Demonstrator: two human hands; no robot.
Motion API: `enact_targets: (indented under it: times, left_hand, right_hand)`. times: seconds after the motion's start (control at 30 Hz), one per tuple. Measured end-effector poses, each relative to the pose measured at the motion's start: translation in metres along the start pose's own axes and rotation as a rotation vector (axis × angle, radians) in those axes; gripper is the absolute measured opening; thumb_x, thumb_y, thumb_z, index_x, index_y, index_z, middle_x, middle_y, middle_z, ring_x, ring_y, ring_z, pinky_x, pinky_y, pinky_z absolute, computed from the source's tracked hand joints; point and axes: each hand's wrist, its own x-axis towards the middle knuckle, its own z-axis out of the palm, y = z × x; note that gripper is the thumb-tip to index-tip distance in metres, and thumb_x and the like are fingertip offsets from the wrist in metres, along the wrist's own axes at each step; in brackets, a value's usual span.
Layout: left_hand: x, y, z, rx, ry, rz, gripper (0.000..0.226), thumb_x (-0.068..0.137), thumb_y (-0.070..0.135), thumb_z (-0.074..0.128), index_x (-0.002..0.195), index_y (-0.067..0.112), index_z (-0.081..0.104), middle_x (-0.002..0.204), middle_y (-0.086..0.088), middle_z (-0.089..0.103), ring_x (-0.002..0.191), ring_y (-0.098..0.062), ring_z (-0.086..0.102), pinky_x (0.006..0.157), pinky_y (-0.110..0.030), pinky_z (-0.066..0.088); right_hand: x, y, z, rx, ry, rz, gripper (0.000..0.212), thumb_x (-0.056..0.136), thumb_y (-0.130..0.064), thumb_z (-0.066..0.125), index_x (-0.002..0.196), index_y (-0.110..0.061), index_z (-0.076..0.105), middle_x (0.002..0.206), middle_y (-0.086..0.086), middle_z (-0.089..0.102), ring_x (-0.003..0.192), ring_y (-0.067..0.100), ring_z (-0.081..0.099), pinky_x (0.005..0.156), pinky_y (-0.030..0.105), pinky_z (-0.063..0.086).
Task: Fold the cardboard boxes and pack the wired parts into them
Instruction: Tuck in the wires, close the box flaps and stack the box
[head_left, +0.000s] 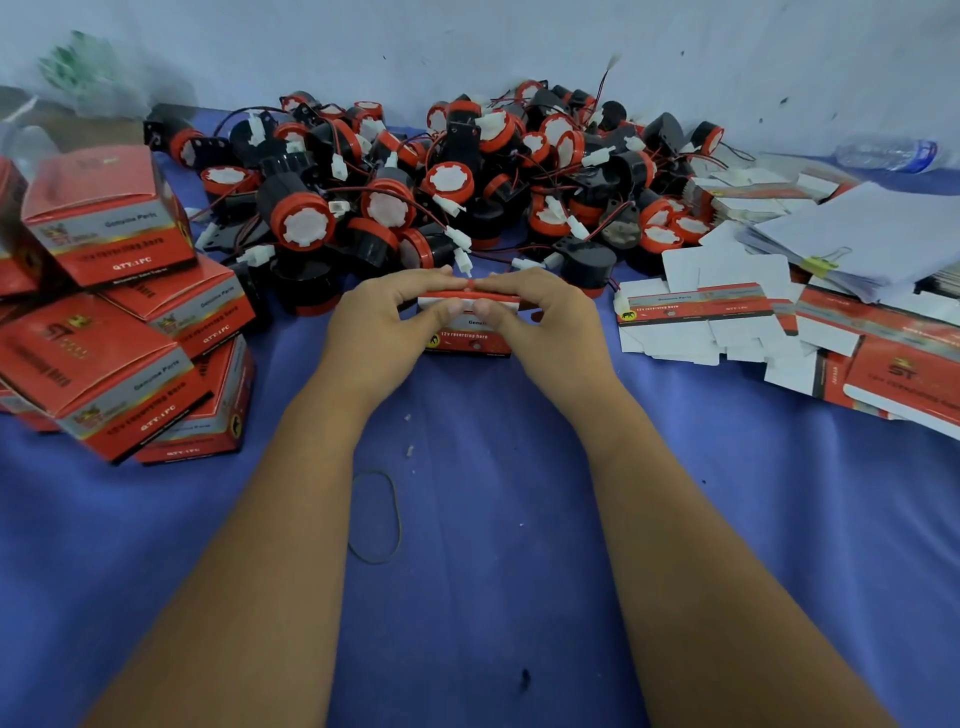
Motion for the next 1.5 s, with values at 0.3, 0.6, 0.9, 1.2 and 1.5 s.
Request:
enact_targets:
  times: [0.3, 0.6, 0.9, 1.2, 1.5]
  left_hand:
    - [0.002, 0.001, -0.005, -0.378, -0.090, -0.131, 0.031, 0.096, 0.002, 0.058, 0.112, 0.028, 0.068, 0.120, 0.007, 0.067, 0.110, -0.002, 0.065, 0.083, -0.014, 0.052]
    - [0.004, -0.001, 0.004, -0.477, 0.133, -0.154, 0.019, 0.088, -0.003, 0.068, 0.089, 0.017, 0.070, 0.106, 0.005, 0.072, 0.103, -0.014, 0.070, 0.075, -0.024, 0.058]
    - [0.004, 0.000, 0.002, -0.485, 0.134, -0.161, 0.015, 0.089, 0.004, 0.069, 0.092, 0.018, 0.072, 0.095, 0.007, 0.074, 0.093, -0.009, 0.071, 0.067, -0.021, 0.056]
    - [0.003, -0.001, 0.005, -0.489, 0.132, -0.136, 0.019, 0.088, -0.005, 0.067, 0.086, 0.014, 0.069, 0.107, 0.004, 0.072, 0.105, -0.012, 0.069, 0.083, -0.030, 0.059]
    - [0.003, -0.006, -0.002, -0.449, 0.023, -0.128, 0.019, 0.089, -0.004, 0.065, 0.082, 0.013, 0.065, 0.115, 0.001, 0.069, 0.110, -0.013, 0.067, 0.078, -0.022, 0.056]
  right_hand:
    - [0.001, 0.000, -0.001, 0.071, -0.003, 0.078, 0.019, 0.093, -0.022, 0.066, 0.111, -0.024, 0.073, 0.105, -0.013, 0.066, 0.100, 0.005, 0.060, 0.089, 0.026, 0.050]
    - [0.002, 0.001, -0.003, 0.155, 0.069, 0.084, 0.019, 0.092, -0.012, 0.066, 0.099, -0.030, 0.068, 0.098, -0.022, 0.065, 0.101, 0.007, 0.063, 0.086, 0.037, 0.056]
    - [0.001, 0.000, -0.005, 0.146, 0.090, 0.103, 0.018, 0.088, -0.017, 0.071, 0.092, -0.035, 0.072, 0.085, -0.033, 0.064, 0.085, 0.004, 0.066, 0.080, 0.031, 0.058]
    - [0.000, 0.003, -0.004, 0.196, 0.114, 0.127, 0.017, 0.087, -0.010, 0.072, 0.100, -0.021, 0.076, 0.098, -0.017, 0.068, 0.094, 0.000, 0.066, 0.083, 0.021, 0.055]
    - [0.003, 0.004, -0.009, 0.064, 0.105, 0.115, 0.017, 0.084, -0.018, 0.076, 0.100, -0.018, 0.077, 0.092, -0.016, 0.067, 0.090, 0.001, 0.064, 0.074, 0.012, 0.051]
